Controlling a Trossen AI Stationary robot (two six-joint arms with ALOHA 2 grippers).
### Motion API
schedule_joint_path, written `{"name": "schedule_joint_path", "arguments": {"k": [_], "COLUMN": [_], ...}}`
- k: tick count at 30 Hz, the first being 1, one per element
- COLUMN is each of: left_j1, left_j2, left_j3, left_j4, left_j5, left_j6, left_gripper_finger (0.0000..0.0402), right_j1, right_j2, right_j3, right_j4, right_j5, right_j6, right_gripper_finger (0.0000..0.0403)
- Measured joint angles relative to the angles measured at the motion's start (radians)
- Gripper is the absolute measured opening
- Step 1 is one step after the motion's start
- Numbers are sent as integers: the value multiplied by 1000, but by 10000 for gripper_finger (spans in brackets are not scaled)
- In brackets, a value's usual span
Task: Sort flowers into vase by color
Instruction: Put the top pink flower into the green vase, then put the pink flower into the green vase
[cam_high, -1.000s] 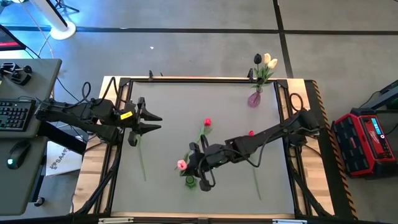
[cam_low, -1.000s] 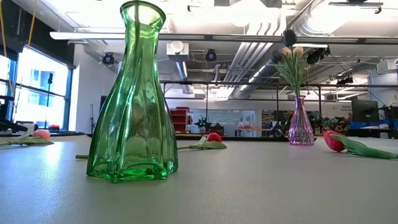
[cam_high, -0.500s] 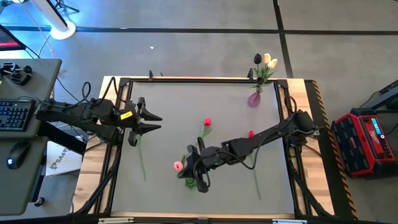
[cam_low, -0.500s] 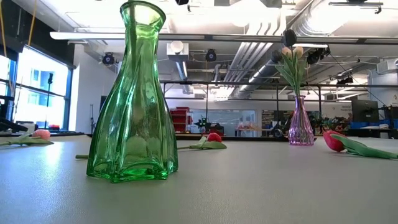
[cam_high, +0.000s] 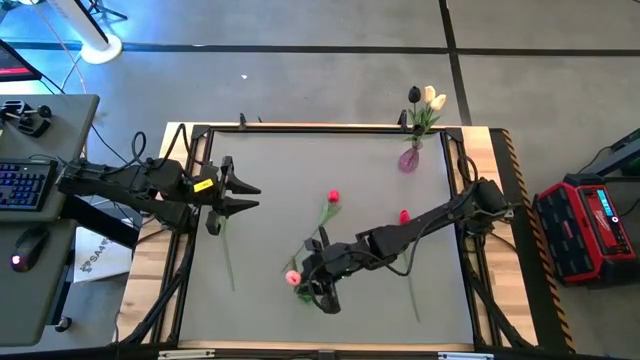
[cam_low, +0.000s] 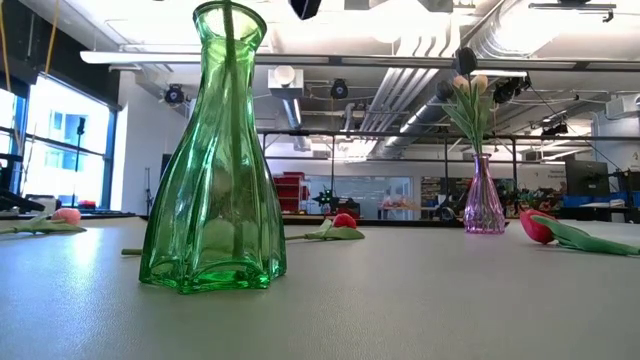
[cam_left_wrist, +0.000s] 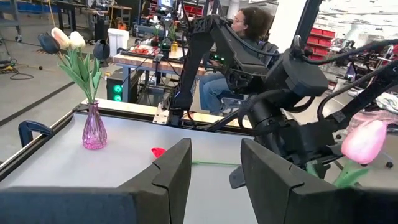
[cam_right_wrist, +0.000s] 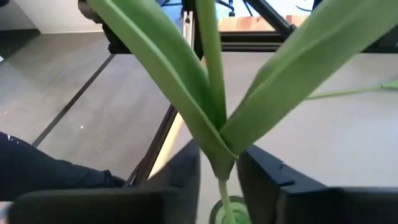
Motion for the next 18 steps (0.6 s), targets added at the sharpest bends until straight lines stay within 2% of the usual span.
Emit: {"name": "schedule_joint_path", "arguments": {"k": [4,7,14,18], "left_j1": [0,0,0,0], "left_j2": [0,0,0,0], "left_j3": [0,0,0,0], "left_j4": [0,0,0,0], "left_j5": [0,0,0,0], "left_j6": [0,0,0,0], "left_gripper_finger": [129,129,129,129], "right_j1": [14,25,32,32], "right_j2": [0,0,-23,-37], "right_j3": [0,-1,18,48], "right_j4": [-5,15,46,0], "right_j5": [17,38,53,52], "right_j6": [11,18,62,55], "right_gripper_finger": [134,157,163,162]}}
